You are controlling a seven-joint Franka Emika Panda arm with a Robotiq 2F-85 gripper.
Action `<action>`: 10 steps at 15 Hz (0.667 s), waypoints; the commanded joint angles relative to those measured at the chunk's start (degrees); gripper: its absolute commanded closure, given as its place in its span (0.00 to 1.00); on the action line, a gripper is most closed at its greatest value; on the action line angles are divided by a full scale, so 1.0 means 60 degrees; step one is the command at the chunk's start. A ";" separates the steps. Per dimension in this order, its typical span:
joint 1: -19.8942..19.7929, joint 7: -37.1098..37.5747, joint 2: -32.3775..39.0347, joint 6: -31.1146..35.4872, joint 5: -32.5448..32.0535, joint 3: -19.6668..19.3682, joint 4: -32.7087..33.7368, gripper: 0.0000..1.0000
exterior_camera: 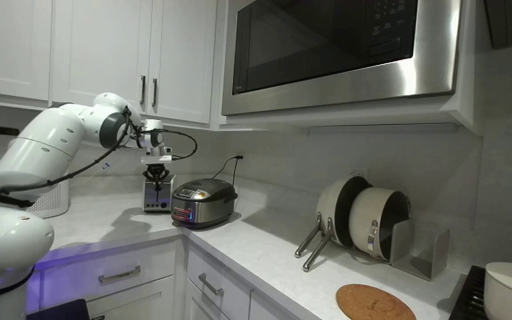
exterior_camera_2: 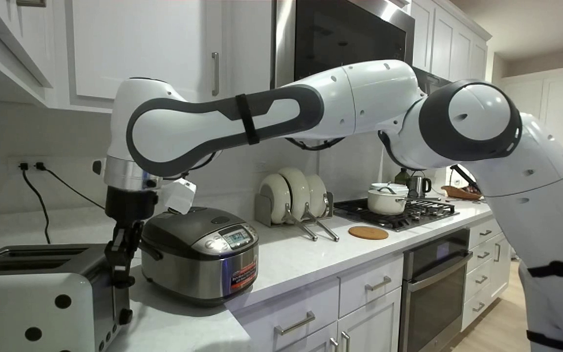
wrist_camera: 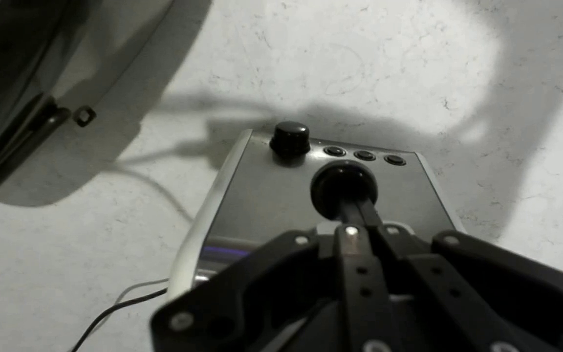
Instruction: Push the toaster press handle down
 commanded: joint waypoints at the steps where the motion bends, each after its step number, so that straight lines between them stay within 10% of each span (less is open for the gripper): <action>1: 0.0000 -0.0075 0.0149 0.0157 -0.0155 -0.0087 0.0085 1.00; 10: -0.0097 -0.0174 0.0383 0.0073 -0.0073 -0.0098 0.0056 1.00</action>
